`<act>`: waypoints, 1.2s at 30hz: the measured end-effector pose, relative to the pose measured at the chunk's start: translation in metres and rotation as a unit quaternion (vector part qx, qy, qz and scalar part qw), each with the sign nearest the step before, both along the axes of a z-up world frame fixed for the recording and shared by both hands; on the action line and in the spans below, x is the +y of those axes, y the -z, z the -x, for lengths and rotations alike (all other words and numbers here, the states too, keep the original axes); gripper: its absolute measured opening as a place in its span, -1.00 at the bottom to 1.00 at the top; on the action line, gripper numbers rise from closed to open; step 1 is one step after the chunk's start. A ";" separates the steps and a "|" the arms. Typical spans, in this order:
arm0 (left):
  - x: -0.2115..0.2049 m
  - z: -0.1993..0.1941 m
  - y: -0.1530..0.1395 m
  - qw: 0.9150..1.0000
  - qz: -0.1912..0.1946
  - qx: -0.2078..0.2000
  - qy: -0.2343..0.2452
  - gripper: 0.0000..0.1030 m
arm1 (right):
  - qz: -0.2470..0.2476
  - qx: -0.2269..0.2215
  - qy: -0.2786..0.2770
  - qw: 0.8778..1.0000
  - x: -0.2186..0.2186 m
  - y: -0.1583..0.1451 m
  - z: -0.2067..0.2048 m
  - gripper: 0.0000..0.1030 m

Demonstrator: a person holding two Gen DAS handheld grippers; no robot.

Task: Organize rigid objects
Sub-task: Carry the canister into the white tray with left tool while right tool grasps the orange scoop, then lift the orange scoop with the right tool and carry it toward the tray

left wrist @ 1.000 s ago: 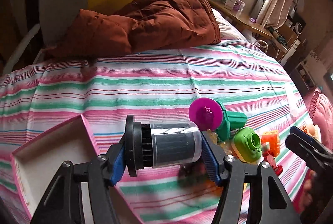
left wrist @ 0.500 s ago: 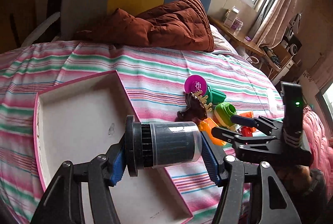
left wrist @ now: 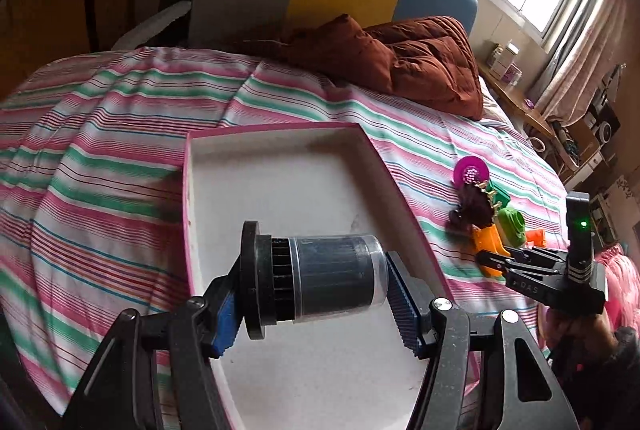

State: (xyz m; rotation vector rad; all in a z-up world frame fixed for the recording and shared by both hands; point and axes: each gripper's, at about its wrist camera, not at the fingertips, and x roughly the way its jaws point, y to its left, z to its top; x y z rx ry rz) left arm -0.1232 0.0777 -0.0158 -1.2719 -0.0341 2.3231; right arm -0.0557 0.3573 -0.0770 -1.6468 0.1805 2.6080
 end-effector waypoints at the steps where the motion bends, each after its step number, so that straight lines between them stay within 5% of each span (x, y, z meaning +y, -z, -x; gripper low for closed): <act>1: -0.004 0.005 0.003 1.000 0.002 -0.004 -0.005 0.24 | 0.003 0.000 0.000 1.000 0.001 0.000 0.000 -0.49; 17: 0.010 0.076 0.040 0.997 0.059 -0.010 -0.042 0.27 | -0.017 -0.002 -0.016 1.000 -0.009 0.000 0.004 -0.50; 19: 0.008 0.076 0.038 0.997 0.062 -0.008 -0.047 0.55 | -0.021 -0.002 -0.018 1.000 -0.010 0.000 0.004 -0.50; 32: -0.020 -0.006 0.017 0.997 0.033 0.003 -0.070 0.62 | -0.040 0.001 -0.025 0.999 -0.015 0.001 0.004 -0.50; 36: -0.018 -0.040 0.019 0.996 0.051 0.010 -0.072 0.62 | -0.048 0.003 -0.028 0.998 -0.017 -0.001 -0.001 -0.50</act>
